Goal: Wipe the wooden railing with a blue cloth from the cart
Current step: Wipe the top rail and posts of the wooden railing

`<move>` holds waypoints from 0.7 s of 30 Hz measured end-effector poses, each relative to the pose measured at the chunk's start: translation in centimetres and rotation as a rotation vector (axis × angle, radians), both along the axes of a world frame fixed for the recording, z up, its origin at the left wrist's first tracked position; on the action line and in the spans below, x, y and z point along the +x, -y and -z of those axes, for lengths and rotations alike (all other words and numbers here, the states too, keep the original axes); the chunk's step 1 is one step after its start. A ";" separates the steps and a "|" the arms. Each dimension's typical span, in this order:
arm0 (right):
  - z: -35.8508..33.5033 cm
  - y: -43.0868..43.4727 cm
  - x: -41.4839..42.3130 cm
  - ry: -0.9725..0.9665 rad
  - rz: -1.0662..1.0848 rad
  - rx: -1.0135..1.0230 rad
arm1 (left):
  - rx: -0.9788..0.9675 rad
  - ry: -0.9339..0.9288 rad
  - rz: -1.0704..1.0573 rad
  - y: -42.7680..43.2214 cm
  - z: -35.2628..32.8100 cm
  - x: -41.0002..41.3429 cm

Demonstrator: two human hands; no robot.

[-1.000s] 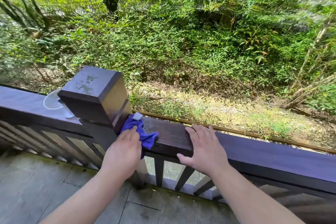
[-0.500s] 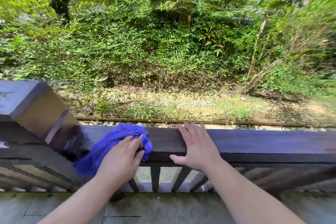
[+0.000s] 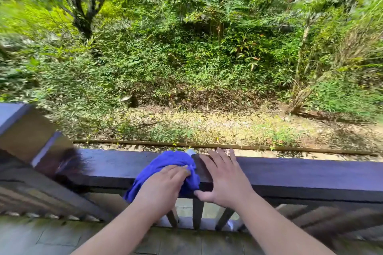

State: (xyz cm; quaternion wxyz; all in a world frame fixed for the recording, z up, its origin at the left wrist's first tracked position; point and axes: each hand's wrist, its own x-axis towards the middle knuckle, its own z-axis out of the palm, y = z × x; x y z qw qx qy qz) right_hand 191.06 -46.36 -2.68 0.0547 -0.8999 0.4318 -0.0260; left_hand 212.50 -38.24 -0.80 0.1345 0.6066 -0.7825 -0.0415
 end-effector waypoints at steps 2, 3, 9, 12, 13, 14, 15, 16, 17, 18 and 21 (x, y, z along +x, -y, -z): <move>-0.4 -0.2 2.4 0.007 -0.059 0.012 | 0.039 0.017 -0.048 -0.6 -0.2 2.0; -0.6 -0.3 3.7 0.005 -0.075 0.025 | 0.057 0.004 -0.095 -0.8 -0.3 3.0; -0.7 -1.2 11.9 -0.031 -0.138 0.054 | 0.108 0.127 -0.274 -2.6 -1.5 11.0; -0.3 -2.0 15.5 -0.045 -0.202 0.025 | 0.155 0.186 -0.431 -3.7 -1.5 15.2; -0.3 -2.3 16.5 -0.038 -0.216 0.021 | 0.173 0.209 -0.482 -3.8 -1.5 16.3; -0.3 -2.5 17.8 -0.031 -0.230 0.018 | 0.191 0.232 -0.534 -3.9 -1.5 17.7; -0.3 -2.6 19.1 -0.028 -0.243 0.015 | 0.213 0.262 -0.592 -4.0 -1.5 19.1; -0.4 -2.8 20.4 -0.028 -0.252 0.010 | 0.234 0.300 -0.651 -4.1 -1.6 20.5; -0.4 -2.9 21.8 -0.029 -0.257 0.007 | 0.250 0.342 -0.698 -4.2 -1.7 21.7; -0.4 -3.0 22.9 -0.025 -0.259 0.007 | 0.256 0.381 -0.716 -4.2 -1.8 22.6; 0.0 -3.4 26.4 -0.032 -0.259 0.009 | 0.274 0.453 -0.698 -4.5 -1.6 23.9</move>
